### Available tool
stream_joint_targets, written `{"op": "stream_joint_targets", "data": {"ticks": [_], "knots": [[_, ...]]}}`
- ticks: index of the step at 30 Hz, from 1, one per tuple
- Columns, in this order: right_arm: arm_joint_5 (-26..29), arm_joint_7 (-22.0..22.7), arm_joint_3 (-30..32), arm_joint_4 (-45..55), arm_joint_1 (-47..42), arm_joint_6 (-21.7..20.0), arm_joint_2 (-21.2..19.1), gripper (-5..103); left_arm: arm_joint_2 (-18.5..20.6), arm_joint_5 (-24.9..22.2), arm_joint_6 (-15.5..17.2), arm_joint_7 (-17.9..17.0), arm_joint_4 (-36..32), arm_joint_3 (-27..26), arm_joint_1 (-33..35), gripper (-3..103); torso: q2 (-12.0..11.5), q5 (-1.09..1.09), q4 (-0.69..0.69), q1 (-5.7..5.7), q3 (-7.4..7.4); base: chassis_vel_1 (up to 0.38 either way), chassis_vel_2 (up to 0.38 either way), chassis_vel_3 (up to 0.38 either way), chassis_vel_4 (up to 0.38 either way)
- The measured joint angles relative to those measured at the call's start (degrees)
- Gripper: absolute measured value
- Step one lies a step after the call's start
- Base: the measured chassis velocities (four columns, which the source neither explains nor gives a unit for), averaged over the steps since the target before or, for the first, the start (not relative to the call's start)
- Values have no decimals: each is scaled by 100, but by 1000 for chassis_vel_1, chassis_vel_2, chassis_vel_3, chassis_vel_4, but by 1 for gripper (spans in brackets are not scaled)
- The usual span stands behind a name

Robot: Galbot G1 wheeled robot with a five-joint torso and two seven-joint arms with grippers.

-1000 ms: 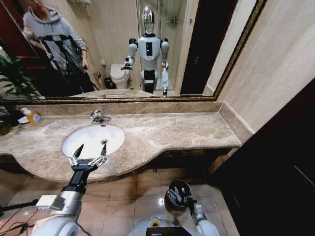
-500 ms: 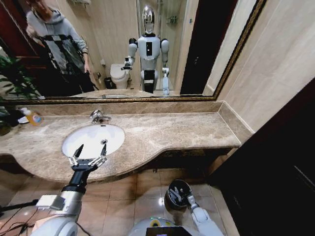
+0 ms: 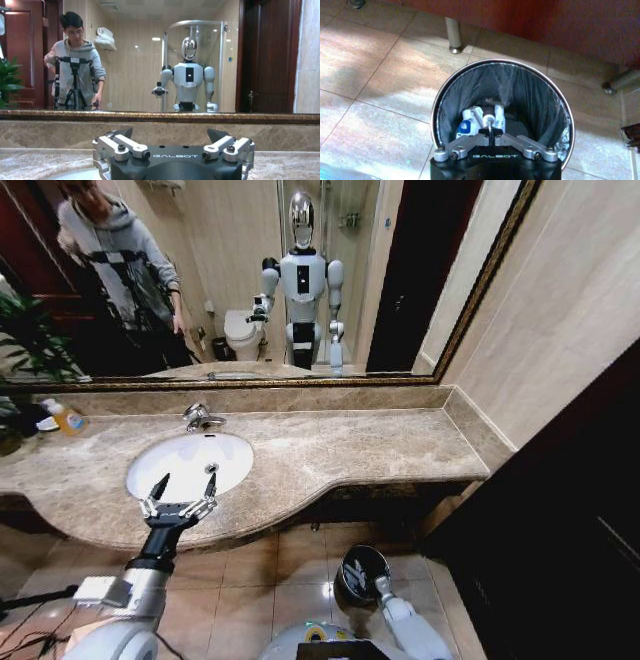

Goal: Pick up the trash from the sink and place it in the trash bin.

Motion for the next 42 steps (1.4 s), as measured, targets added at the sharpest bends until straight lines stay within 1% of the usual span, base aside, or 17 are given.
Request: {"op": "stream_joint_targets", "data": {"ticks": [7,8,10,15,18,19,21,23,26,27,30,31,33,37,38,39,42], "knots": [[-12,-16,-12,37,-7,-5,17,0,0,0,0,0,0,0,0,100,0,0,0,0,0,0,0,0,0],[-12,9,-5,44,-9,-14,22,-2,0,0,0,0,0,0,0,100,0,0,0,0,0,0,0,0,0],[-12,37,6,72,-20,-21,31,8,0,0,0,0,0,0,0,100,0,1,0,0,0,0,0,0,0],[1,79,27,177,-84,-27,41,18,0,0,0,0,0,0,0,100,0,0,0,0,0,0,0,0,0],[30,121,44,263,-150,-30,45,34,0,0,0,0,0,0,0,100,0,0,0,0,0,0,0,0,0],[30,121,44,263,-150,-30,45,34,0,0,0,0,0,0,0,100,0,0,0,0,0,0,0,0,0],[68,126,48,376,-220,-49,29,45,0,0,0,0,0,0,0,100,0,1,0,0,0,0,0,0,0],[96,130,50,442,-261,-68,17,45,0,0,0,0,0,0,0,100,0,0,0,0,0,0,0,0,0],[140,168,76,639,-379,-72,-36,62,0,0,0,0,0,0,0,100,0,0,0,0,0,0,0,0,0],[140,168,76,639,-379,-72,-36,62,0,0,0,0,0,0,0,100,0,0,0,0,0,0,0,0,0],[251,189,89,969,-536,-80,-90,78,0,0,0,0,0,0,0,100,0,1,0,0,0,0,0,0,0],[251,189,89,969,-536,-80,-90,78,0,0,0,0,0,0,0,100,0,1,0,0,0,0,0,0,0],[519,213,97,1506,-734,27,-145,89,0,0,0,0,0,0,0,100,0,2,0,0,0,0,0,0,0],[1111,200,96,2544,-1184,8,-269,98,0,0,0,0,0,0,0,100,0,0,0,0,0,0,0,0,0],[1431,199,122,3010,-1424,96,-298,99,0,1,0,0,0,0,0,100,0,2,0,0,0,0,0,0,0],[1431,199,122,3010,-1424,96,-298,99,0,1,0,0,0,0,0,100,0,2,0,0,0,0,0,0,0],[1788,359,267,4145,-2109,512,-314,100,0,0,0,0,0,0,0,100,1,1,0,0,-1,0,0,0,0]]}}
